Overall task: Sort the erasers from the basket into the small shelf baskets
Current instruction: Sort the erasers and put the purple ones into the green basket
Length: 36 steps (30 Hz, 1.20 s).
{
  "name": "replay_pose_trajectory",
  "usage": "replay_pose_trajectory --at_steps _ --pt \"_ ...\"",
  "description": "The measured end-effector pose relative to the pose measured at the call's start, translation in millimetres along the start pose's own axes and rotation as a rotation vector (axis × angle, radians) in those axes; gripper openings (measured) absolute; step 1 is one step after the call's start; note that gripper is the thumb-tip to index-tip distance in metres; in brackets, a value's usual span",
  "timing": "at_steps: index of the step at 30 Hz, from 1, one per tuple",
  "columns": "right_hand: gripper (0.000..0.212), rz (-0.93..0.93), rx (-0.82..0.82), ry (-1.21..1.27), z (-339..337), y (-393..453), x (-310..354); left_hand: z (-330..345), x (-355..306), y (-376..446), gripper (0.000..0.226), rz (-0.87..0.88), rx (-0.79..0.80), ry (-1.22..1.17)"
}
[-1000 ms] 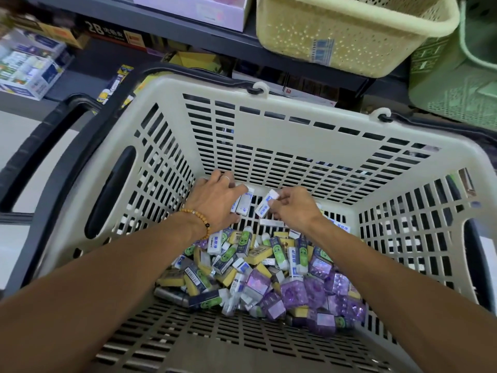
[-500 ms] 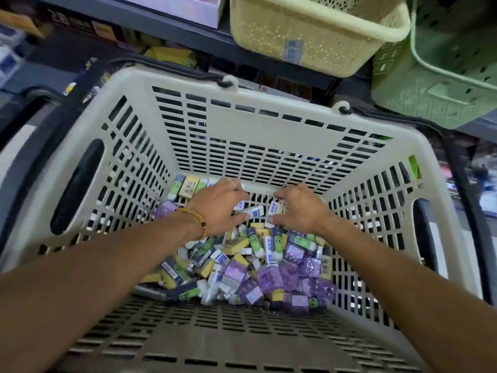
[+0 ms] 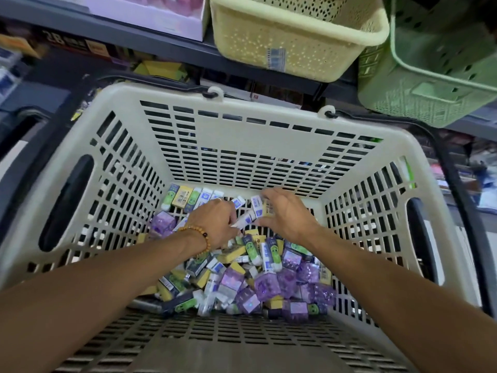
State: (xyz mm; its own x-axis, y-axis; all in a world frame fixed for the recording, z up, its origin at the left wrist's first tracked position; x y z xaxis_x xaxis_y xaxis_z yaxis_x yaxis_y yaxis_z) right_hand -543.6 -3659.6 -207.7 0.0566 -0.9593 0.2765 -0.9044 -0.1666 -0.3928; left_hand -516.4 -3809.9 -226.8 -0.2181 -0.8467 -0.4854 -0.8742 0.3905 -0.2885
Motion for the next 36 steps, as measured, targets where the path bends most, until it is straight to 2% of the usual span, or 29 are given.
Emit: replay_pose_trajectory --at_steps 3,7,9,11,13,16,17,19,20,22,24,27,29,32,36 --pt "0.061 -0.018 0.022 0.004 1 0 -1 2 -8 -1 0.017 -0.019 -0.03 -0.063" --pt "0.042 -0.01 0.052 -0.033 -6 -1 -13 -7 -1 5 0.015 -0.131 -0.183 -0.245" --pt "0.037 -0.019 0.069 -0.052 -8 0 -13 -10 3 9 0.015 -0.133 -0.192 -0.161" --pt "0.047 -0.05 0.06 -0.114 -7 1 -9 -10 1 12 0.02 -0.082 -0.148 0.053" --pt "0.054 -0.063 0.049 -0.157 -5 1 -6 -11 2 13 0.025 -0.059 -0.155 0.154" --pt "0.043 -0.089 0.089 -0.126 -6 -2 -5 -18 -1 12 0.019 0.086 -0.215 0.199" --pt "0.031 -0.088 0.095 -0.109 -8 -2 -5 -16 -4 12 0.017 0.188 -0.184 0.185" --pt "0.015 -0.075 0.084 -0.102 -11 -2 -7 -5 -9 13 0.038 0.373 -0.02 0.234" --pt "0.015 -0.07 0.074 -0.102 -12 -3 -7 -1 -9 13 0.045 0.41 0.033 0.289" --pt "0.027 -0.04 0.054 -0.108 -12 -5 -9 -3 -6 15 0.047 0.395 0.014 0.362" --pt "0.044 0.007 0.014 -0.176 -12 -5 -11 -6 -1 16 0.046 0.355 -0.027 0.36" --pt "0.05 0.0 -0.009 -0.312 -8 -2 -9 -8 1 15 0.047 0.349 -0.025 0.354" --pt "0.05 0.01 0.06 -0.176 -4 1 -7 -10 4 12 0.049 0.356 -0.002 0.347" --pt "0.065 0.035 0.118 0.021 -2 2 -8 -18 12 9 0.049 0.342 -0.014 0.347" --pt "0.043 -0.011 -0.01 0.006 4 7 1 -22 18 8 0.049 0.289 -0.005 0.336"
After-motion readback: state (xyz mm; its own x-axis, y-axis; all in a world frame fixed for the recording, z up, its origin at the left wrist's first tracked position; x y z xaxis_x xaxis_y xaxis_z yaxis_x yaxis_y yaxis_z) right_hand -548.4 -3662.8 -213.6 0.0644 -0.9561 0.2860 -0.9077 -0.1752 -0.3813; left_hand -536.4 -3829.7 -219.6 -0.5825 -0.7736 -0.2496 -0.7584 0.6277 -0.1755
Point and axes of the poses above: each hand's wrist, its own y-axis towards the middle knuckle, its own z-axis out of the palm, x = y × z, the point moved 6 cm from there along y, towards the middle knuckle, and after that the axes turned 12 degrees about z, right-handed, at the moved point
